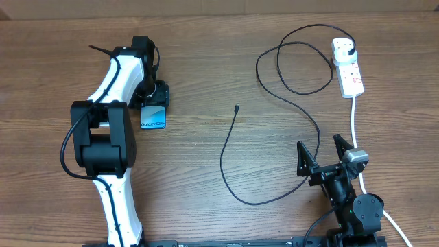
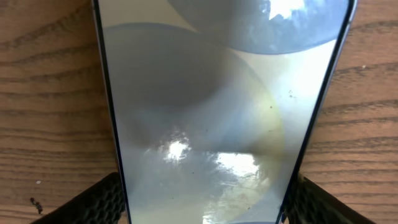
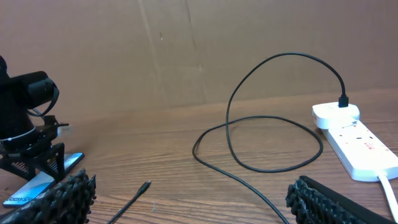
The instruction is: Plug charger to phone and switch on socket
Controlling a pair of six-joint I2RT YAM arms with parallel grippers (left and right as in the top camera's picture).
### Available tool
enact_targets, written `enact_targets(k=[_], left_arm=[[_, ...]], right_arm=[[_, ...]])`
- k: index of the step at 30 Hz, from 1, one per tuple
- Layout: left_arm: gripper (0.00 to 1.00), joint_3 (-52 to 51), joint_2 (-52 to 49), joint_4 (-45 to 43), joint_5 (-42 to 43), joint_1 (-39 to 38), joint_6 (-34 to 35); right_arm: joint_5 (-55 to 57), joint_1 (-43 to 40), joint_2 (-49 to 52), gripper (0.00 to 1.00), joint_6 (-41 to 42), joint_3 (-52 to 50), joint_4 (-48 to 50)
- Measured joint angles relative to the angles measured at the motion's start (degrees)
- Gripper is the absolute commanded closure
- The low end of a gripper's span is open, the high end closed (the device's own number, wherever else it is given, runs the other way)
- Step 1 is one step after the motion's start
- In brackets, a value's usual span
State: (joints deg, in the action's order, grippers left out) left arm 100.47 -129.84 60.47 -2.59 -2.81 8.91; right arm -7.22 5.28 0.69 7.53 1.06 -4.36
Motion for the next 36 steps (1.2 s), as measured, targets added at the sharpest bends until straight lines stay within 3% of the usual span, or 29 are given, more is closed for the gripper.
enact_targets(k=[15, 23, 31, 36], left_arm=[[0.36, 0.2, 0.09, 0.35, -0.31, 0.0, -0.04], [0.39, 6.27, -0.7, 6.95, -0.63, 0.0, 0.0], [0.22, 12.2, -0.72, 9.53, -0.7, 0.0, 0.02], [0.26, 11.32, -0.74, 8.92, -3.3, 0.28, -1.03]], right_arm=[[0.0, 0.0, 0.0, 0.0, -0.04, 0.0, 0.0], [0.0, 0.0, 0.0, 0.0, -0.02, 0.0, 0.0], [0.0, 0.0, 0.0, 0.0, -0.02, 0.0, -0.02], [0.0, 0.0, 0.0, 0.0, -0.02, 0.0, -0.04]])
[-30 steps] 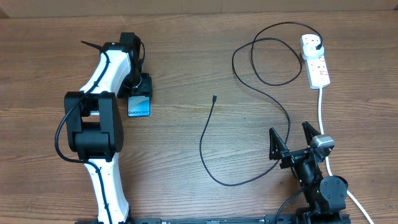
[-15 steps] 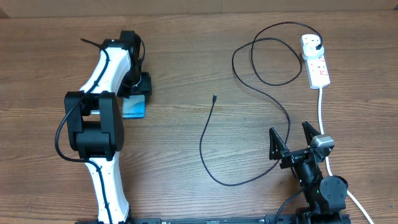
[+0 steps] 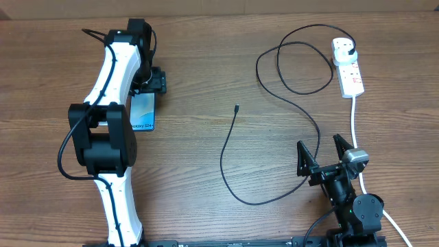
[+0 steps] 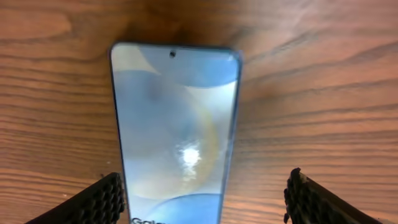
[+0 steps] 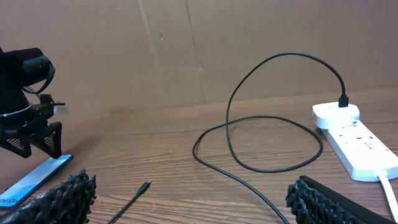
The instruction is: Plug charger to phone and switch on socket
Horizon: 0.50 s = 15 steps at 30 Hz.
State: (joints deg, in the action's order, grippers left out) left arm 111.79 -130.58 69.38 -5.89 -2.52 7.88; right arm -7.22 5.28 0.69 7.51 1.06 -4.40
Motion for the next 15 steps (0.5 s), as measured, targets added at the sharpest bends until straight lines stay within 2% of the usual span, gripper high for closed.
enact_targets(k=[5, 15], left_arm=[[0.28, -4.74, -0.07, -1.46, -0.83, 1.53, -1.38], [0.15, -5.95, -0.09, -7.1, 6.12, 5.49, -5.31]], right_arm=[[0.0, 0.0, 0.0, 0.0, 0.0, 0.0, 0.02], [0.02, 0.0, 0.0, 0.0, -0.02, 0.0, 0.04]])
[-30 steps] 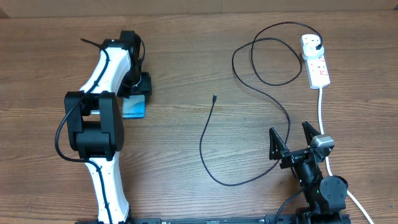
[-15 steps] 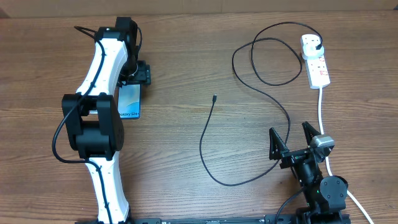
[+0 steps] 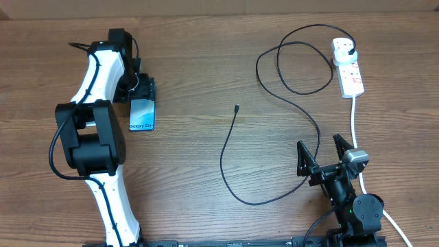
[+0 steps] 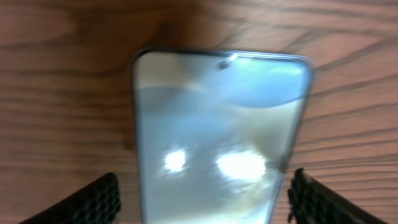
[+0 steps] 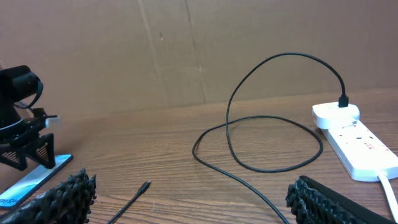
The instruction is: Plug charger to phone and switch on socket
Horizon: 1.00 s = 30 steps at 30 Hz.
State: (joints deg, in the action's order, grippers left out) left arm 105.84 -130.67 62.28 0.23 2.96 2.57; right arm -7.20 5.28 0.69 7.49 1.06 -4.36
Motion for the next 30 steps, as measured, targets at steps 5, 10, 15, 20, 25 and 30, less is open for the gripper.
enact_targets(k=[5, 10, 15, 20, 25, 30], left_arm=[[0.09, -0.09, 0.0, -1.38, 1.75, -0.74, -0.17], [0.08, -1.9, 0.0, -3.23, 1.44, -1.38, 0.46], [0.05, -3.89, 0.55, -6.36, -0.13, -1.38, 1.31], [0.04, -5.42, 0.61, -6.75, -0.55, -1.38, 2.78], [0.05, -5.42, 0.61, -6.08, -0.48, -1.38, 3.93], [0.09, -5.44, 0.61, -5.14, -0.46, -1.55, 4.83]], right_arm=[[-0.02, 0.0, 0.0, 0.0, 0.0, 0.0, 0.02], [-0.04, 0.0, 0.0, 0.0, 0.02, 0.0, 0.0], [-0.02, 0.0, 0.0, 0.0, 0.02, 0.0, 0.0], [-0.02, 0.0, 0.0, 0.0, 0.0, 0.0, 0.02], [0.0, 0.0, 0.0, 0.0, 0.0, 0.0, 0.02], [-0.04, 0.0, 0.0, 0.0, 0.02, 0.0, 0.0]])
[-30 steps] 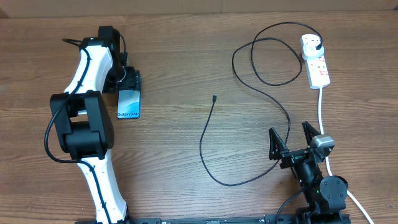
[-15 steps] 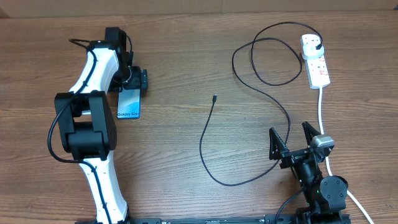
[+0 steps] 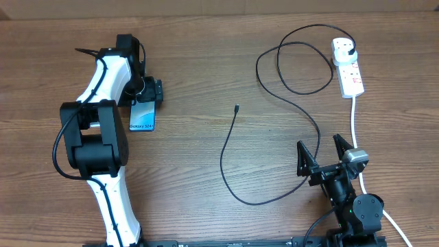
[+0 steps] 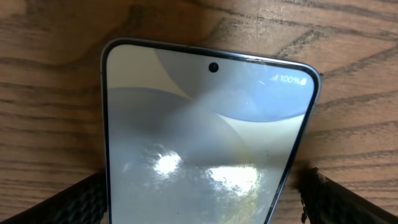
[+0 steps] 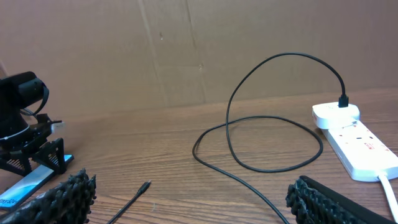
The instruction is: Plug charger to phone and switch on socket
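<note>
The phone (image 3: 142, 117) lies face up on the table at the left, screen lit. It fills the left wrist view (image 4: 208, 143) with its camera-hole end farthest from me. My left gripper (image 3: 145, 92) is low over that far end, open, one finger (image 4: 81, 199) on each side of the phone. The black charger cable (image 3: 302, 113) runs from a plug (image 3: 352, 49) in the white power strip (image 3: 350, 72) to its free connector (image 3: 236, 107) at mid-table, which also shows in the right wrist view (image 5: 144, 186). My right gripper (image 3: 319, 144) is open and empty at the near right.
The cable makes a loop (image 3: 295, 68) left of the power strip and a long curve (image 3: 233, 178) toward the front. The strip's white lead (image 3: 354, 120) runs down past my right arm. A cardboard wall (image 5: 186, 50) closes off the back of the table.
My left gripper has shifted slightly right and come lower around the phone's far end, so the phone looks larger and sharper in the wrist view. The phone, cable and right arm have not moved.
At first my left gripper closely straddled the phone, which lay tilted and further right. Then the phone lay further left and squarer, with the gripper raised behind its far end. After that the gripper hung over that end, and now it sits low around it.
</note>
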Controlling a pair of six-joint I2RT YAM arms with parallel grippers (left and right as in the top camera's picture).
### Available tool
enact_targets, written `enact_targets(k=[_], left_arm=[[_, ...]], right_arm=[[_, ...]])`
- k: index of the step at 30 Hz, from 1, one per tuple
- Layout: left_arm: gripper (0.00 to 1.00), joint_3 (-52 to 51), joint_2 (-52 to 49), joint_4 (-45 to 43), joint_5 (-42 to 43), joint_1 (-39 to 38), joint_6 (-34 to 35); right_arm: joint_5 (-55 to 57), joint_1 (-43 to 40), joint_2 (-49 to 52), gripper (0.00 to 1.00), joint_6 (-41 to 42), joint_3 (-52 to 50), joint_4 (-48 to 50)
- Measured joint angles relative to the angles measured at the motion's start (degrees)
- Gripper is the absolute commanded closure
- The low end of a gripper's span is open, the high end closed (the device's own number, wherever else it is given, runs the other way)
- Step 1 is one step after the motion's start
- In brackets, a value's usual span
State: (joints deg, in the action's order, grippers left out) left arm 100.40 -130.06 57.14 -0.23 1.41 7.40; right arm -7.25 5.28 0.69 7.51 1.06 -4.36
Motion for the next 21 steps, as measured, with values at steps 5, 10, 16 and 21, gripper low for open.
enact_targets(k=[5, 10, 16, 21], left_arm=[[0.1, -0.09, 0.07, 0.2, 0.0, -0.26, 0.15], [0.15, -0.2, 0.09, 0.42, 0.07, -0.33, 0.17], [0.17, -0.26, 0.13, 0.48, 0.09, -0.59, 0.17], [0.15, -0.31, 0.17, 0.81, 0.13, -0.59, 0.17]], right_arm=[[0.0, 0.0, 0.0, 0.0, -0.02, 0.0, 0.02], [0.02, 0.02, 0.0, 0.0, -0.04, 0.0, 0.0], [0.02, 0.0, 0.0, 0.0, -0.02, 0.0, 0.0], [0.04, 0.0, 0.0, 0.0, 0.0, 0.0, 0.0]])
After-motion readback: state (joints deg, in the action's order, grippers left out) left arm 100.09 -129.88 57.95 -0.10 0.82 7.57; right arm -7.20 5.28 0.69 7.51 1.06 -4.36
